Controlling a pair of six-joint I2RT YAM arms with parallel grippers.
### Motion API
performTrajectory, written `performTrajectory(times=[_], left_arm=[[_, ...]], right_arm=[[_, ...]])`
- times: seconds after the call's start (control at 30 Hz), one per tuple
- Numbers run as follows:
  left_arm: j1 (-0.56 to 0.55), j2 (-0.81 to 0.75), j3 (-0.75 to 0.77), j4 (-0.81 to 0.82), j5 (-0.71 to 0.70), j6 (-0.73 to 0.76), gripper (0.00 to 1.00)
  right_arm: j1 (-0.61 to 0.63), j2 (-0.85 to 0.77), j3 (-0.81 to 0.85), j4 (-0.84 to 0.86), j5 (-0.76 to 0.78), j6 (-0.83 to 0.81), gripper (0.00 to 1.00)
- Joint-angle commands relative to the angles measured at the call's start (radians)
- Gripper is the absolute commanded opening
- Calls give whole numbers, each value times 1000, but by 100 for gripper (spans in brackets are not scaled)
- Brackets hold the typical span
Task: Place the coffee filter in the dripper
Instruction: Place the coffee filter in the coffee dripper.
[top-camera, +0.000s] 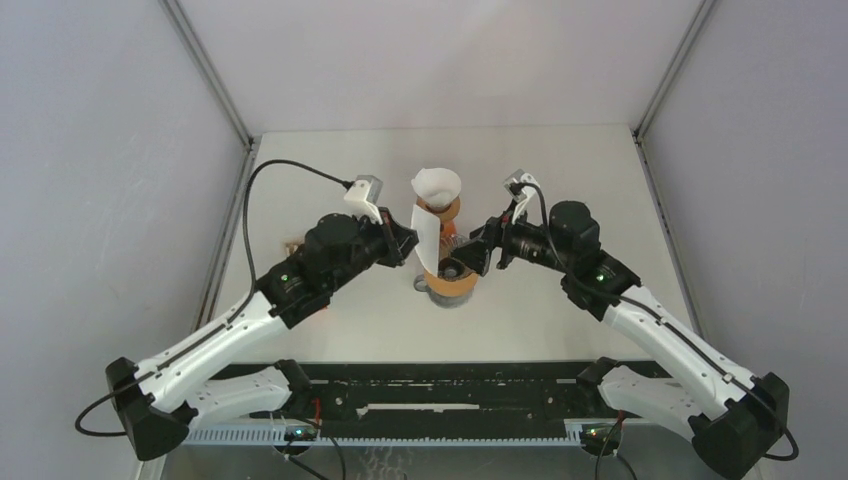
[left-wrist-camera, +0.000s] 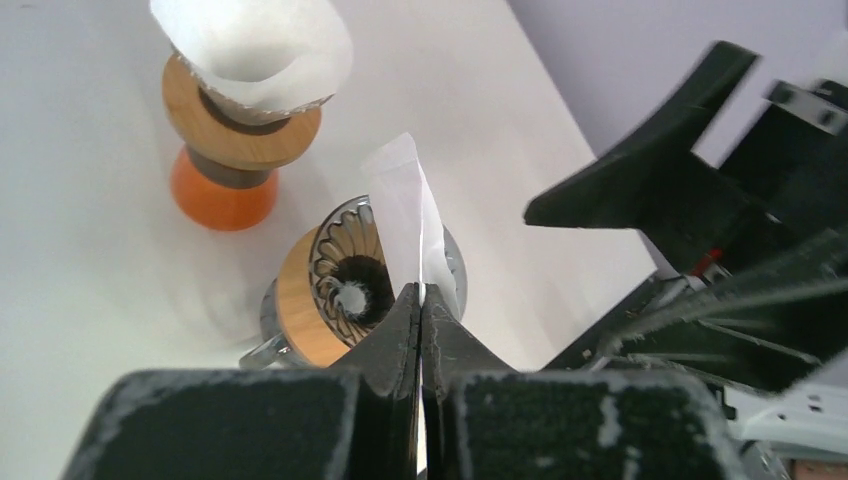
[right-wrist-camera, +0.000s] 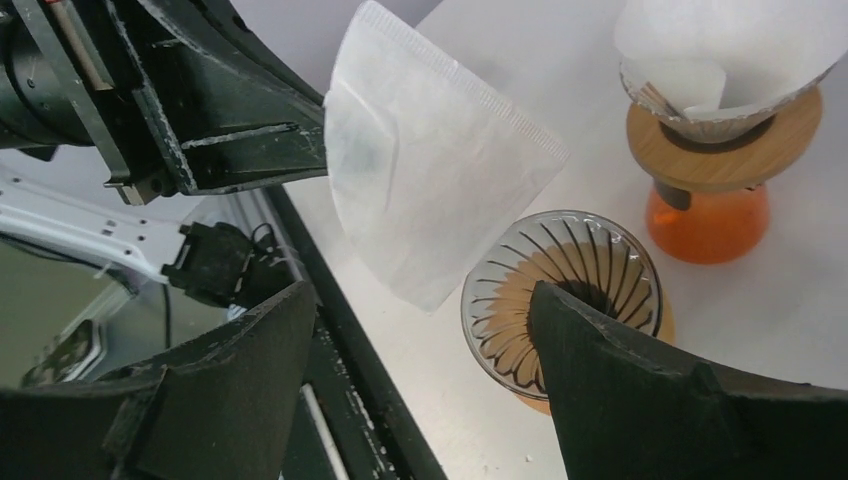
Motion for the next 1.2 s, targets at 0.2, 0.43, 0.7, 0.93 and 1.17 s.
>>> performTrajectory(times=[0.2, 0.43, 0.7, 0.93, 1.17], left_arm=[[-66, 115, 157, -125, -234, -40, 0], [-104, 167, 200, -149, -296, -58, 0], [-133, 200, 242, -169, -307, -52, 0], [-140, 196, 242, -169, -294, -52, 0], [-143, 204, 245, -170, -306, -57, 0]], right_arm=[[194, -46, 37, -30, 375, -156, 87], [314, 15, 37, 39, 533, -206, 87], [365, 66, 37, 81, 676, -229, 84], [373, 81, 37, 85, 744, -242, 79], [396, 72, 37, 94, 727, -240, 79]])
